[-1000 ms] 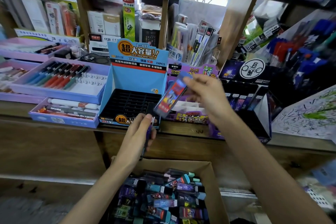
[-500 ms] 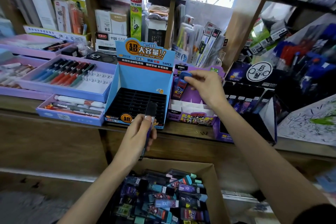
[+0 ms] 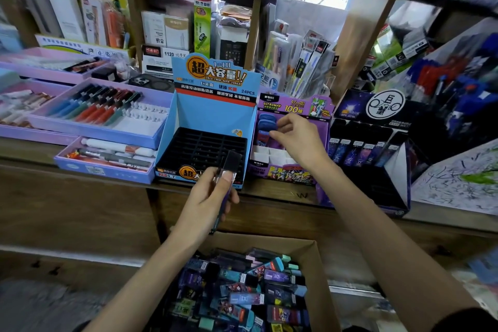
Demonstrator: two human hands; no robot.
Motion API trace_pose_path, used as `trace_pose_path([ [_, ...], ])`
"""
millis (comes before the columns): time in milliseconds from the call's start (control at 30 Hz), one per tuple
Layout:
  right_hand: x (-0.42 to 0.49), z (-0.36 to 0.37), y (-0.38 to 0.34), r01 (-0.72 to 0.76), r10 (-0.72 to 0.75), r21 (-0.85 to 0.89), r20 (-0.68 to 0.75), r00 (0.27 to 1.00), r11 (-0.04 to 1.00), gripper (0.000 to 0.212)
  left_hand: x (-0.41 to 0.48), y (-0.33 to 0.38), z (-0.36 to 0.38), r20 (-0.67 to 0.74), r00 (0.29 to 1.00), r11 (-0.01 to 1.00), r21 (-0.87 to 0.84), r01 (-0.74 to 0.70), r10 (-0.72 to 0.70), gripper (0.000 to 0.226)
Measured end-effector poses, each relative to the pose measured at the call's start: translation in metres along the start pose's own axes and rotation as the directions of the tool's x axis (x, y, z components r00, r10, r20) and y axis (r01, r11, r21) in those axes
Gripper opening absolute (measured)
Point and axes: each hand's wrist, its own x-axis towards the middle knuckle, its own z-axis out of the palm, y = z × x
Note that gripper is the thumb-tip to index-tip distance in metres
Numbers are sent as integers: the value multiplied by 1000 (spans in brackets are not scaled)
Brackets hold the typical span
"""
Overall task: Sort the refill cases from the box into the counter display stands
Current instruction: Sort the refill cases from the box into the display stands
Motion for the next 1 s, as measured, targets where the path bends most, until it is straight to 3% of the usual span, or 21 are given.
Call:
trace_pose_path([
  [100, -29, -6, -7, 101, -102, -12, -153, 983, 995, 18, 2, 0, 5, 12, 1000, 1000, 11, -20, 20, 34],
  [200, -65, -6, -16, 64, -85, 288, 59, 995, 955, 26, 7, -1, 16, 39, 999, 999, 25, -36, 35, 25],
  [300, -90, -4, -15, -25, -81, 540, 172, 982, 841, 9, 11, -4, 30, 63, 997, 999, 29, -42, 40, 19],
  [600, -98, -45, 19, -135, 77, 605, 122, 990, 785, 10, 15, -10, 73, 156, 987, 999, 23, -30, 26, 32],
  [767, -82, -98, 43, -107, 160, 694, -11, 987, 711, 3, 21, -15, 86, 187, 982, 1000, 16, -8, 5, 25],
  [867, -65, -137, 66, 0, 162, 605, -213, 964, 796, 7, 24, -17, 91, 191, 982, 999, 35, -14, 7, 19],
  [933, -50, -160, 87, 18, 106, 363, -320, 941, 931, 4, 25, -18, 93, 191, 982, 998, 53, -16, 6, 19],
  [1000, -37, -175, 106, 0, 42, 124, -338, 940, 992, 6, 24, -19, 96, 196, 981, 998, 58, -17, 6, 20],
])
